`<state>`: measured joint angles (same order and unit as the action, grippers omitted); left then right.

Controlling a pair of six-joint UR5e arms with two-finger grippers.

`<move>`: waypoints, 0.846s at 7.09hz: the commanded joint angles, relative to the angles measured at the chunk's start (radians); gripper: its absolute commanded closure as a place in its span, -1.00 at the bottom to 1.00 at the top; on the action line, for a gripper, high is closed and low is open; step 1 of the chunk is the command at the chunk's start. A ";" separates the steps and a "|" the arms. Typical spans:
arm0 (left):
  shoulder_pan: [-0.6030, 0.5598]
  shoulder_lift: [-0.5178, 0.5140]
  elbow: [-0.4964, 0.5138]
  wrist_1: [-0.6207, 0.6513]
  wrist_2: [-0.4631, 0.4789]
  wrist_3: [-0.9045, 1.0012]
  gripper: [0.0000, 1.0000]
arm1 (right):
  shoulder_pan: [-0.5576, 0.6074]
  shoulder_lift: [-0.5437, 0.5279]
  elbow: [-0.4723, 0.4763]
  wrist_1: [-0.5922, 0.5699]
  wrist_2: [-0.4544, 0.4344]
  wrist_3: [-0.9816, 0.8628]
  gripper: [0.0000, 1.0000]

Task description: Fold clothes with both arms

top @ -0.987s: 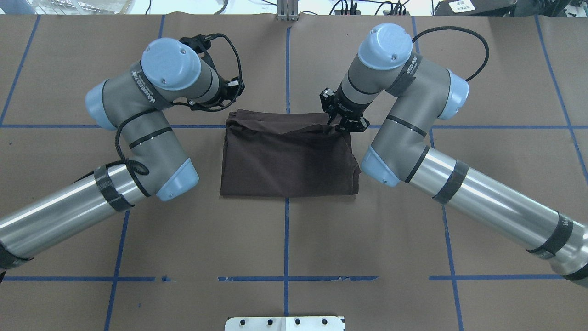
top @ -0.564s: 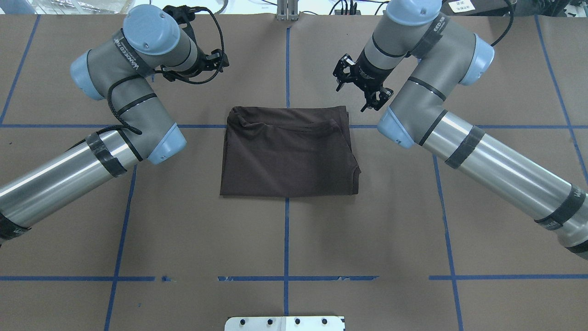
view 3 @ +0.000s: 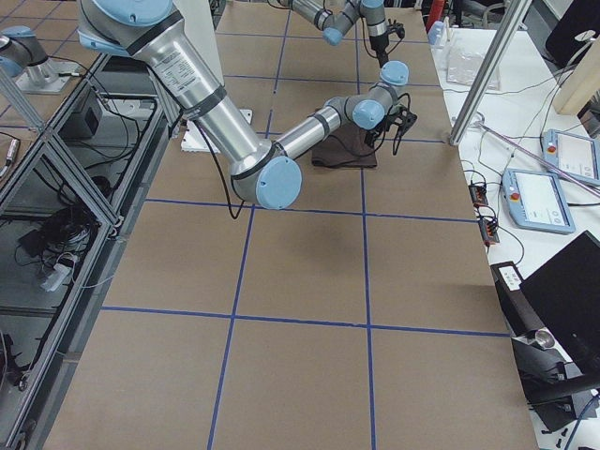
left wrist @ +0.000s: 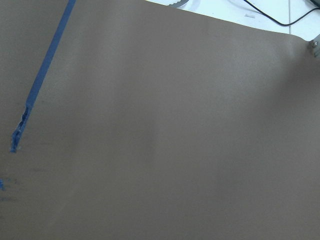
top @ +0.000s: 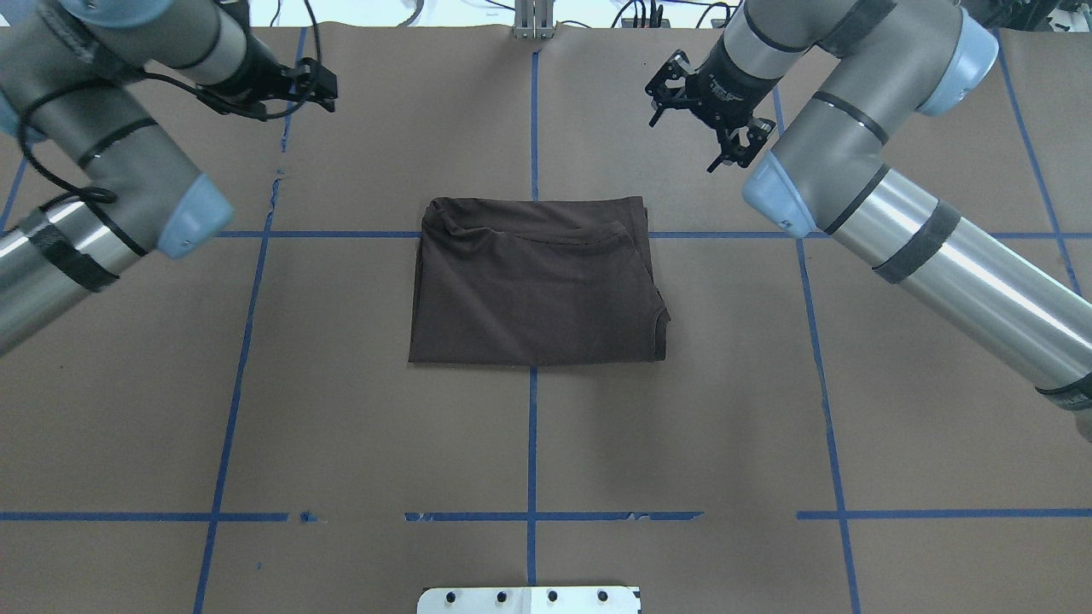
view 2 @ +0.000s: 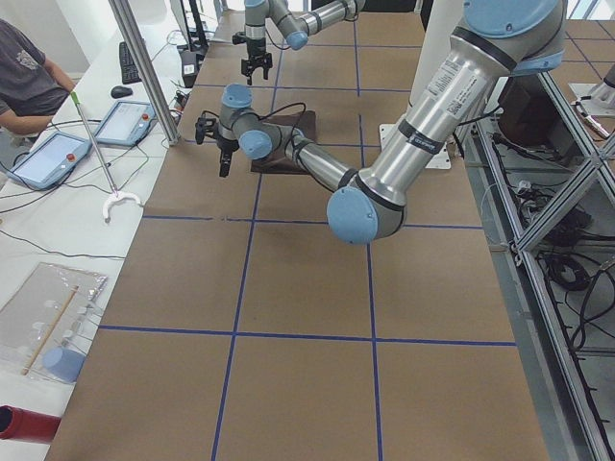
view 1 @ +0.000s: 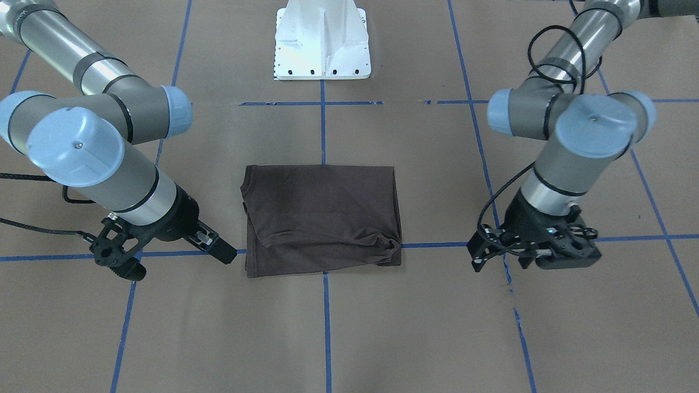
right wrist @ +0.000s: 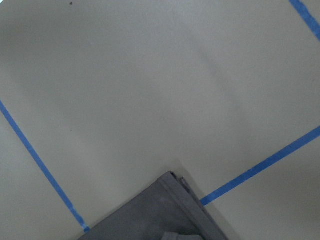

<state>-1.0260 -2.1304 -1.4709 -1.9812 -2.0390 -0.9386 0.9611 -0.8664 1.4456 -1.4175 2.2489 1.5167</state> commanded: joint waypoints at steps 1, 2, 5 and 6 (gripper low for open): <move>-0.208 0.166 -0.075 0.013 -0.088 0.354 -1.00 | 0.139 -0.084 0.091 -0.208 -0.006 -0.425 -1.00; -0.308 0.232 -0.071 0.037 -0.107 0.594 -1.00 | 0.239 -0.217 0.126 -0.222 0.009 -0.769 -1.00; -0.500 0.407 -0.078 0.123 -0.113 1.226 -1.00 | 0.543 -0.506 0.117 -0.262 0.024 -1.532 -1.00; -0.550 0.494 -0.107 0.114 -0.151 1.274 -1.00 | 0.620 -0.546 0.140 -0.361 0.027 -1.644 -1.00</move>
<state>-1.5105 -1.7318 -1.5541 -1.8755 -2.1604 0.1903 1.4766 -1.3368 1.5662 -1.6922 2.2732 0.0681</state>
